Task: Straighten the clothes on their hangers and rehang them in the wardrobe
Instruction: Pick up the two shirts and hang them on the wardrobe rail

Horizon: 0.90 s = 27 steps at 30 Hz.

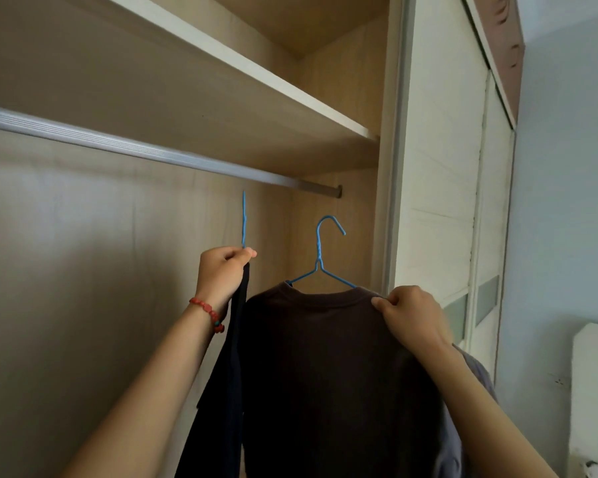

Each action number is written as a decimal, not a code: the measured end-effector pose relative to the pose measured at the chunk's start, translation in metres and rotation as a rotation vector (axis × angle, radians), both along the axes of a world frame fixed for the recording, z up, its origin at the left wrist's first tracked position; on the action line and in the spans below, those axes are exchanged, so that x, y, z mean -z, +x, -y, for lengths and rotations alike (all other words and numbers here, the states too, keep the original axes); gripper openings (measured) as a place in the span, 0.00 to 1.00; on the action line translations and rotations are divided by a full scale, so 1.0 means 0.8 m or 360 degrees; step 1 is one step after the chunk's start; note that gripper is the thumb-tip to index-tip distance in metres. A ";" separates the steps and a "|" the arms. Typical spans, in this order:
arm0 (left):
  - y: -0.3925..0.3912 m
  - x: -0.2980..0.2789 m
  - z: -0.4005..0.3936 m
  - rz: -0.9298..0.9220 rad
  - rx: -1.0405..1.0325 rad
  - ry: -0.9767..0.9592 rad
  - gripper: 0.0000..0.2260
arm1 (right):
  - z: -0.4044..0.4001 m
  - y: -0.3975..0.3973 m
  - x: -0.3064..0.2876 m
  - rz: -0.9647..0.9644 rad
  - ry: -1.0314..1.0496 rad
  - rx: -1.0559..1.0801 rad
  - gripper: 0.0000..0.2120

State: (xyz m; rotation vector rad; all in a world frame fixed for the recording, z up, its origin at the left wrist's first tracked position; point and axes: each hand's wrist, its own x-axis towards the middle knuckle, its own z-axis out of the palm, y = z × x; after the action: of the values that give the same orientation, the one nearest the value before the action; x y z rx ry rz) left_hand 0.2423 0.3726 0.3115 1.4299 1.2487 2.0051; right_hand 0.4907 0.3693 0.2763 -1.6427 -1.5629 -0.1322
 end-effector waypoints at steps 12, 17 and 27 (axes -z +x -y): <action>0.006 -0.081 -0.098 -0.0033 -0.0183 0.0156 0.08 | -0.122 -0.002 -0.011 0.0008 -0.0007 -0.0149 0.15; -0.015 -0.094 -0.144 -0.0059 -0.0232 0.0179 0.06 | -0.169 -0.029 -0.016 0.0102 -0.0007 -0.0187 0.15; -0.045 -0.109 -0.233 -0.0098 -0.0333 0.0157 0.05 | -0.259 -0.071 -0.031 0.0146 -0.0103 -0.0217 0.13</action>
State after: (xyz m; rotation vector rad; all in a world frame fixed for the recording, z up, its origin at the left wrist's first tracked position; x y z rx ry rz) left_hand 0.2062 0.5594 0.3987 1.4693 1.3943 2.2026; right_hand 0.4338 0.5767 0.3008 -1.5931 -1.7601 -0.0867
